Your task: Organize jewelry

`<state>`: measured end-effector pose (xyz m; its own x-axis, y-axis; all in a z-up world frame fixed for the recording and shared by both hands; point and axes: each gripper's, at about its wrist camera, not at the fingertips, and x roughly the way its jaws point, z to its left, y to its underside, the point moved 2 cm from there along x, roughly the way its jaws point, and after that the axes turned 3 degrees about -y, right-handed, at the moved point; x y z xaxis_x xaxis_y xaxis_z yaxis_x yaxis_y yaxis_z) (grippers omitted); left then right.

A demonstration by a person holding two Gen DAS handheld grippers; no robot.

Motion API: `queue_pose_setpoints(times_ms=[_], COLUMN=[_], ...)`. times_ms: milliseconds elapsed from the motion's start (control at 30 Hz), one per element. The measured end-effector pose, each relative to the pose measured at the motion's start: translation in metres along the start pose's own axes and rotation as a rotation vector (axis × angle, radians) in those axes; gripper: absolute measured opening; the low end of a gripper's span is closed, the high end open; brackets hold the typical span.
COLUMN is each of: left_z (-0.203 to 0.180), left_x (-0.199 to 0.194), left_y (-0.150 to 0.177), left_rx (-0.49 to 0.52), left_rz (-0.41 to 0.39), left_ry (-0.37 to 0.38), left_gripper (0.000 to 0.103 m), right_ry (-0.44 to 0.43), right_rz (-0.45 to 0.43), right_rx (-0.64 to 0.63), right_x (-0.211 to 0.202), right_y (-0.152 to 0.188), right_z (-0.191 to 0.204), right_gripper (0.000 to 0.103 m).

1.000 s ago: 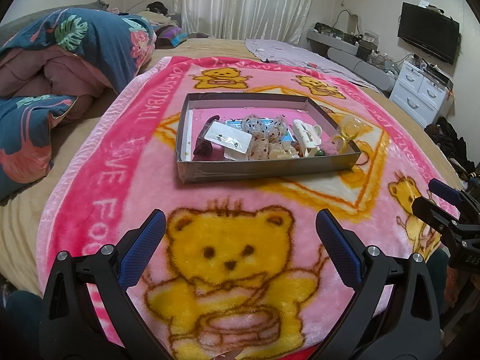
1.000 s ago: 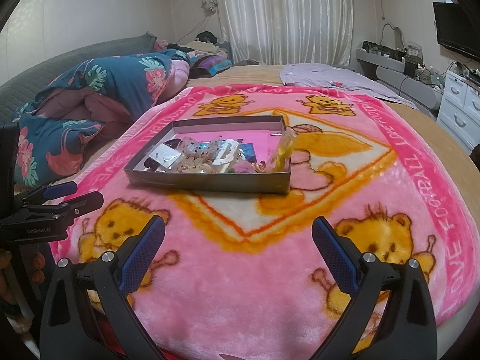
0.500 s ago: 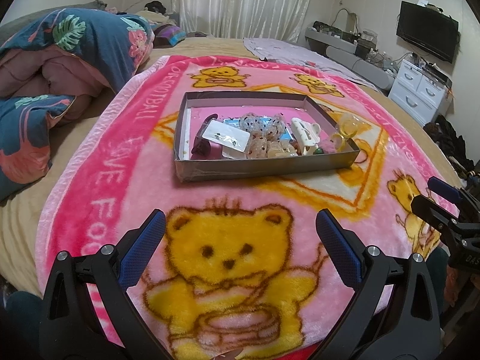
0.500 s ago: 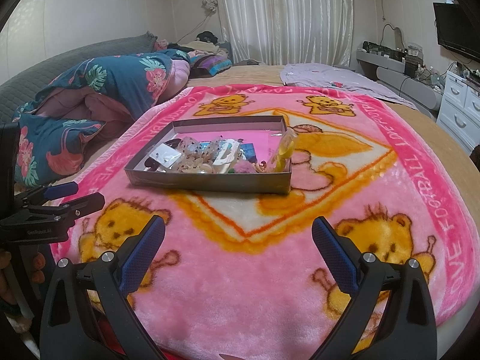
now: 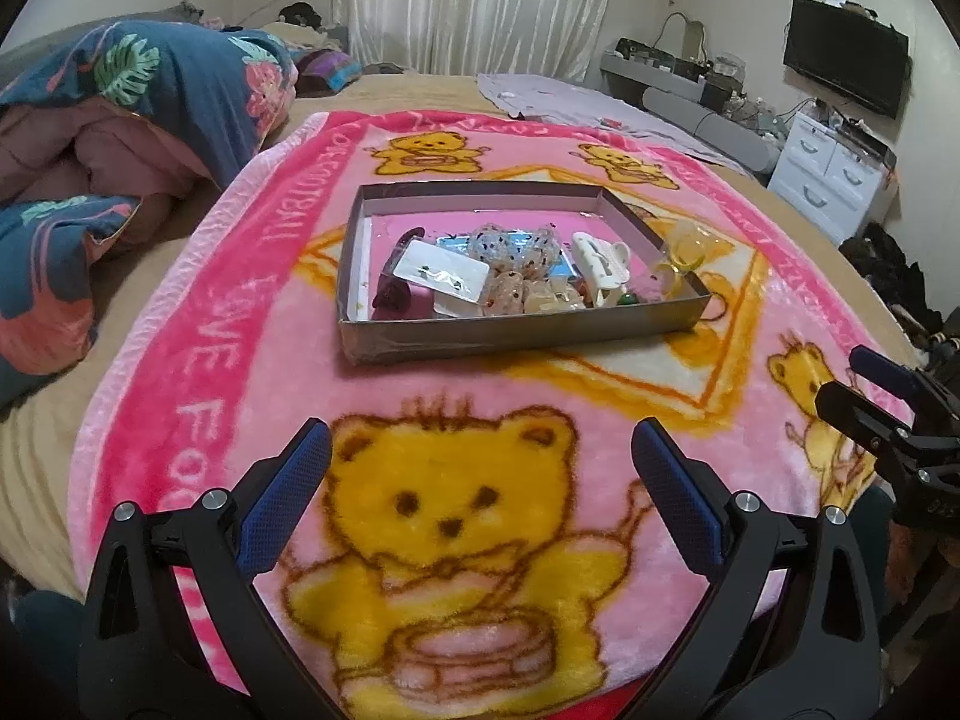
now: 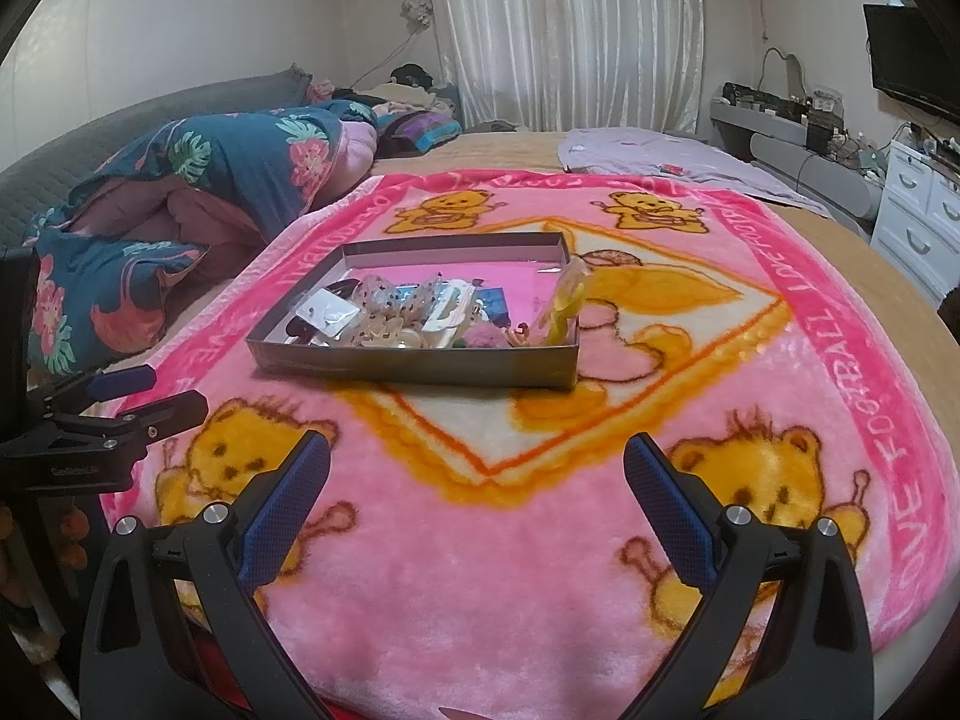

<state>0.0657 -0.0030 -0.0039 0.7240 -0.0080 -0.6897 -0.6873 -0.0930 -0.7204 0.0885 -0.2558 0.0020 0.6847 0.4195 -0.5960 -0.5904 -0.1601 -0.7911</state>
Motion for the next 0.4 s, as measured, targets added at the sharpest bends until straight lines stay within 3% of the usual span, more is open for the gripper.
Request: queue_pose_setpoints(times_ms=[233,333,367,400], left_z=[0.018,0.048,0.067,0.082], left_x=[0.012,0.028,0.036,0.043], left_y=[-0.004,-0.013,-0.019,-0.025], left_rx=[-0.057,-0.129,-0.167,-0.188], left_rz=[0.025,0.044,0.043,0.041], left_ry=[-0.040,-0.085,-0.119,-0.147], left_gripper=[0.094,0.094,0.094,0.094], right_ry=[0.022,0.118,0.191,0.191], right_rz=[0.013,0.025,0.036,0.036], right_rx=[0.027,0.080,0.105,0.105], right_x=[0.011,0.033,0.046,0.046], right_y=[-0.001,-0.009,-0.014,-0.014], right_z=[-0.022,-0.064,-0.090,-0.090], right_gripper=[0.098,0.099,0.099,0.099])
